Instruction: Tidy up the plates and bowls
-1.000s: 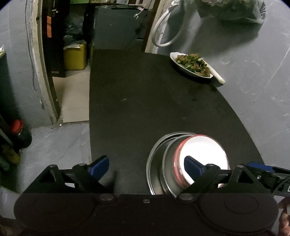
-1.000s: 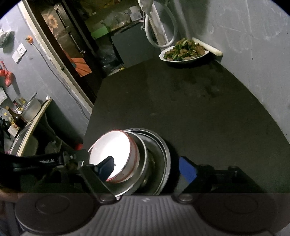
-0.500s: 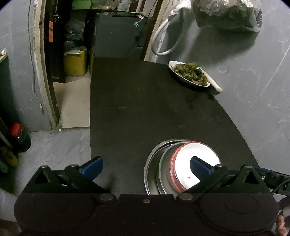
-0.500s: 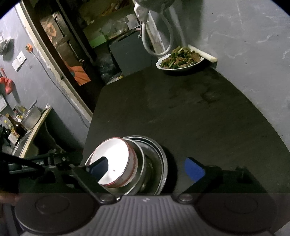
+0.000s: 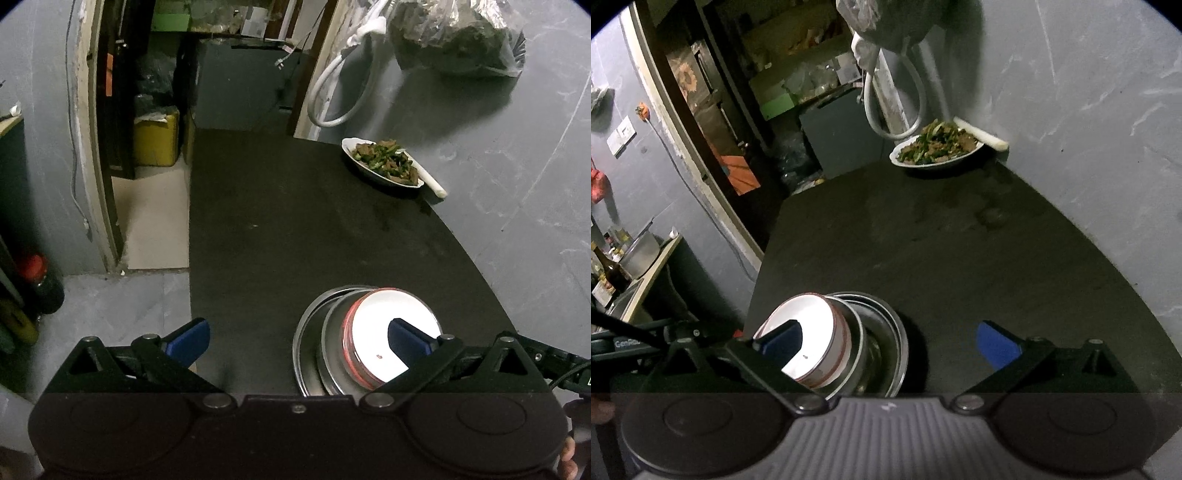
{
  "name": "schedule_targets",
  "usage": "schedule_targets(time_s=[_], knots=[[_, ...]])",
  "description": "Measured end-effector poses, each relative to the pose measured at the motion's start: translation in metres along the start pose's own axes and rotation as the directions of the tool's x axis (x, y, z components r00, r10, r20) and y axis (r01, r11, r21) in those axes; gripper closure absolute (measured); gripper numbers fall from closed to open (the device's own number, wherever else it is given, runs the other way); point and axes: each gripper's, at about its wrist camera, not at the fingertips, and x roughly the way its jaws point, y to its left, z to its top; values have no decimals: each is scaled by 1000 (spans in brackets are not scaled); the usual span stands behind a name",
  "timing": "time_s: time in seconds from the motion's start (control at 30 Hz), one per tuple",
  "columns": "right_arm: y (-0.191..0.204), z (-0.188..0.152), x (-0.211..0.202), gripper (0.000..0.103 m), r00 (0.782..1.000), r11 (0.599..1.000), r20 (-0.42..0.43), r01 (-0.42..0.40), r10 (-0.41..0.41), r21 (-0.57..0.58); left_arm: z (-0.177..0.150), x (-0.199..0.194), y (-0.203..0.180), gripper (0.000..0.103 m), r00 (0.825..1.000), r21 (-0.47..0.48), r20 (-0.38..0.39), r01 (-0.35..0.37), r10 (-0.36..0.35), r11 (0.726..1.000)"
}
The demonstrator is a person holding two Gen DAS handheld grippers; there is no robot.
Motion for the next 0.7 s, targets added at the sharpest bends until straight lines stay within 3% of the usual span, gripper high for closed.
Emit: schedule_targets(time_s=[0.7], knots=[[19,-3,-20,0,993,998,103,66,-65,-3,2,-14,9,1,995,49,78,59,-62,997]])
